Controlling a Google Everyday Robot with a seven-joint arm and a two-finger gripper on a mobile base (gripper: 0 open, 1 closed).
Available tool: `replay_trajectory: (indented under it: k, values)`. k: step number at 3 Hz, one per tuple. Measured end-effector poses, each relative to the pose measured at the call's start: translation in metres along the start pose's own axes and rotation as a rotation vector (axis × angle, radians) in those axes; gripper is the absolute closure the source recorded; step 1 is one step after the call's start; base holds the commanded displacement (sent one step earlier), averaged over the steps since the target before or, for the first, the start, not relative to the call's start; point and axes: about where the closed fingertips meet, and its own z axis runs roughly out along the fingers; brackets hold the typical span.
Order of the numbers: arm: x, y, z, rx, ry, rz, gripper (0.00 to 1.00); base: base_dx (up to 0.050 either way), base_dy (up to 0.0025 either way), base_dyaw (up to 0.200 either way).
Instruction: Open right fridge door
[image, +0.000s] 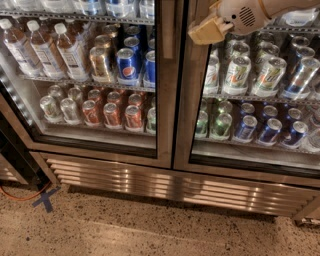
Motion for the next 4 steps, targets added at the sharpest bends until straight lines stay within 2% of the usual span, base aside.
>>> replay_trajectory:
  k: [1, 4]
  values:
    - [0.001, -0.001, 0.0, 0.001, 0.006, -0.005, 1.0, -0.05, 0.0, 0.0]
    - [0.003, -0.014, 0.001, 0.001, 0.006, -0.005, 1.0, 0.0, 0.0, 0.0]
